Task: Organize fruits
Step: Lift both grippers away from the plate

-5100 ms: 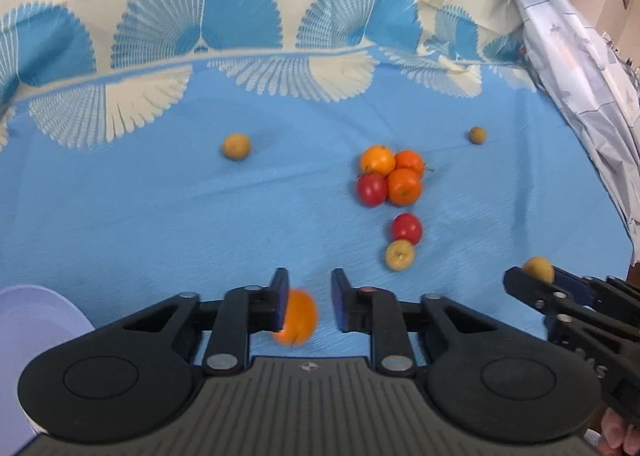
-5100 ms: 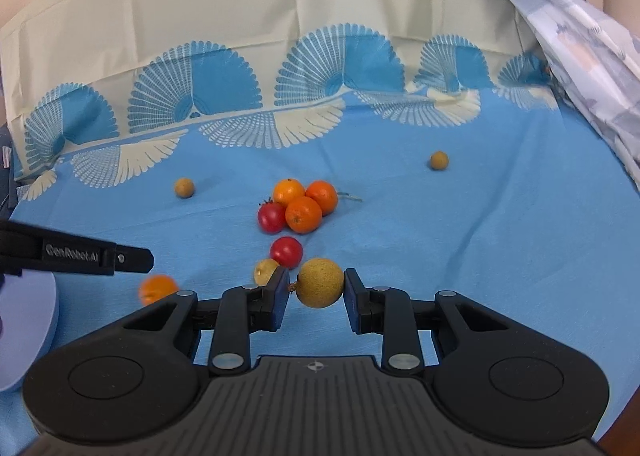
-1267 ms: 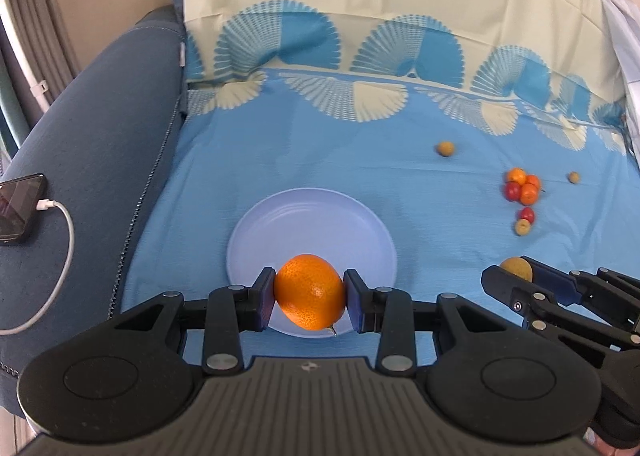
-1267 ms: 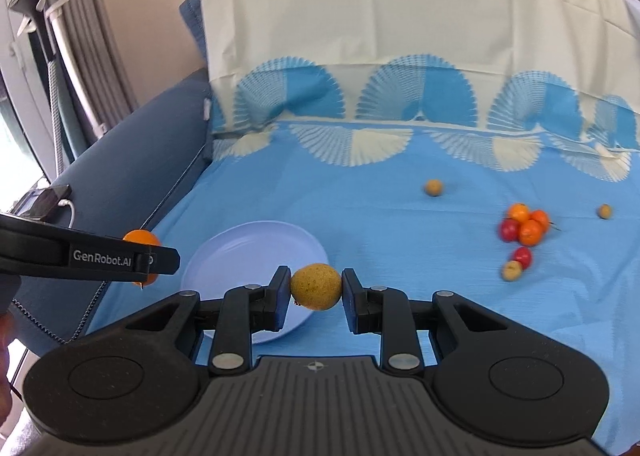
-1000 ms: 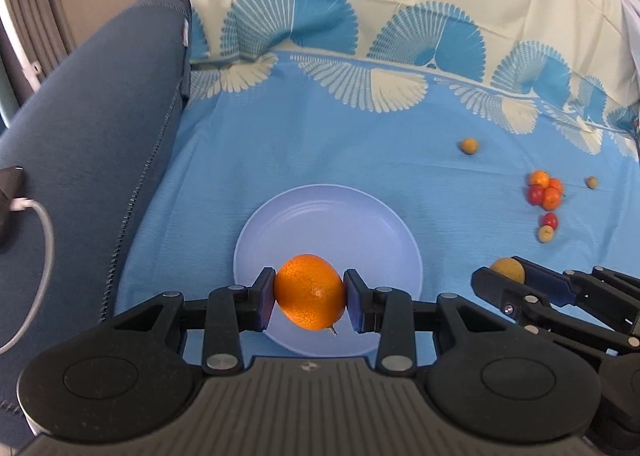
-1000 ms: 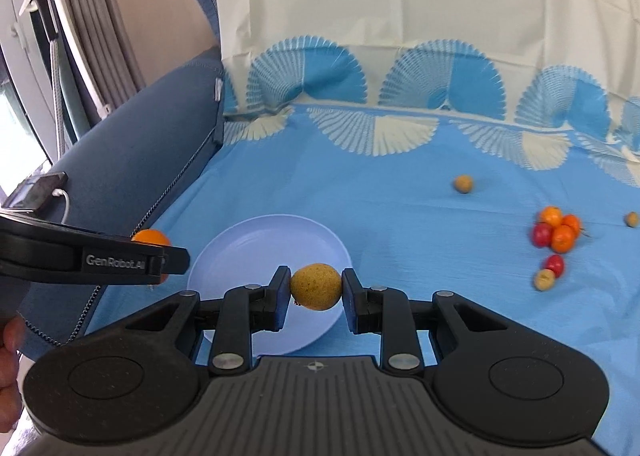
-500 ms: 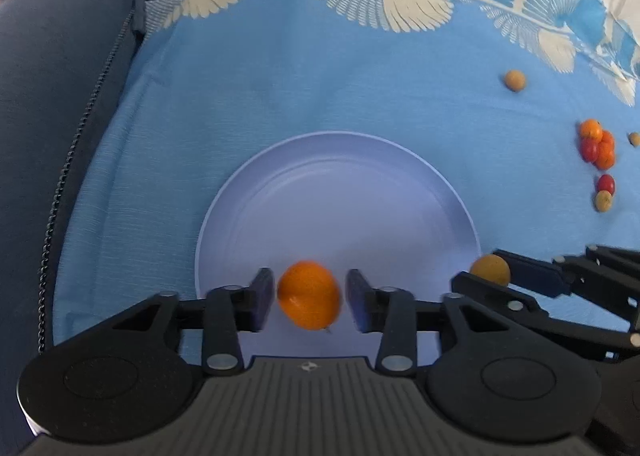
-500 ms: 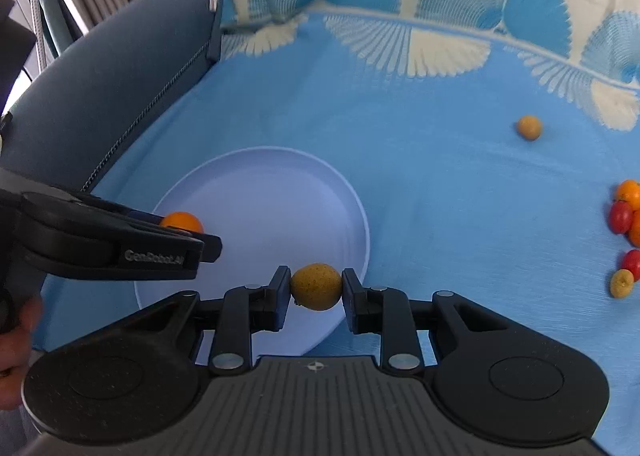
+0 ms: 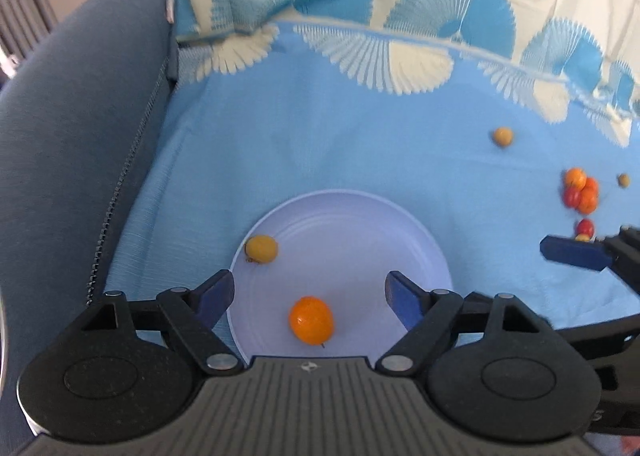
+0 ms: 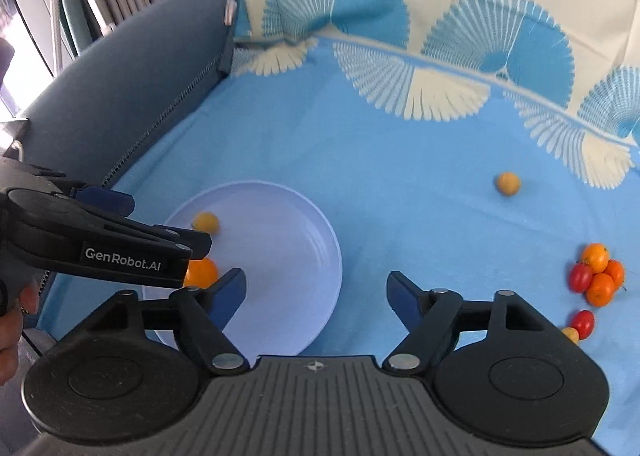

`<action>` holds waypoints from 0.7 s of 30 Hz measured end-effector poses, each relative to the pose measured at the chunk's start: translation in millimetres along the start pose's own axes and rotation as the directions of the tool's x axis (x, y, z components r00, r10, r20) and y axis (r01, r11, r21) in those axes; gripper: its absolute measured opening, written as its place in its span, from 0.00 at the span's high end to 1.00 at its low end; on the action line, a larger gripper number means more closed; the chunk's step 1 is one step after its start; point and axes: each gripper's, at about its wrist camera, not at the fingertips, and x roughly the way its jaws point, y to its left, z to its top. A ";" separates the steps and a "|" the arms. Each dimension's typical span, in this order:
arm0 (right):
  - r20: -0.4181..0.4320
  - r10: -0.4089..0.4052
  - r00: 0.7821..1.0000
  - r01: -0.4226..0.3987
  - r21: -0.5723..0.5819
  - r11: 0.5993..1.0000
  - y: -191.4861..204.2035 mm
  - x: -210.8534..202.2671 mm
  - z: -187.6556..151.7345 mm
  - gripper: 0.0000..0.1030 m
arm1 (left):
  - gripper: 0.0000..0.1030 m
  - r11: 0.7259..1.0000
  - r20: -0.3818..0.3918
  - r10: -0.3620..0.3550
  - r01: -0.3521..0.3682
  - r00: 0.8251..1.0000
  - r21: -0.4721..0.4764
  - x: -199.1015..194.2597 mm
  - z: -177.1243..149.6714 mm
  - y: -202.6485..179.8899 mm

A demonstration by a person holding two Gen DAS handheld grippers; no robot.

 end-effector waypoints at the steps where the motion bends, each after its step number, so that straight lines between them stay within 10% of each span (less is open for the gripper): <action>1: 0.019 -0.001 1.000 0.001 0.008 1.000 1.0 -4.9 -4.3 0.19 | 0.16 1.000 0.022 0.000 0.000 1.000 -0.005 -8.3 -5.1 -2.0; 21: 0.337 -0.144 0.930 0.140 0.037 0.989 61.1 -187.1 -138.7 0.03 | 0.09 1.000 0.283 0.014 -0.015 0.959 0.000 -190.1 -135.5 -27.8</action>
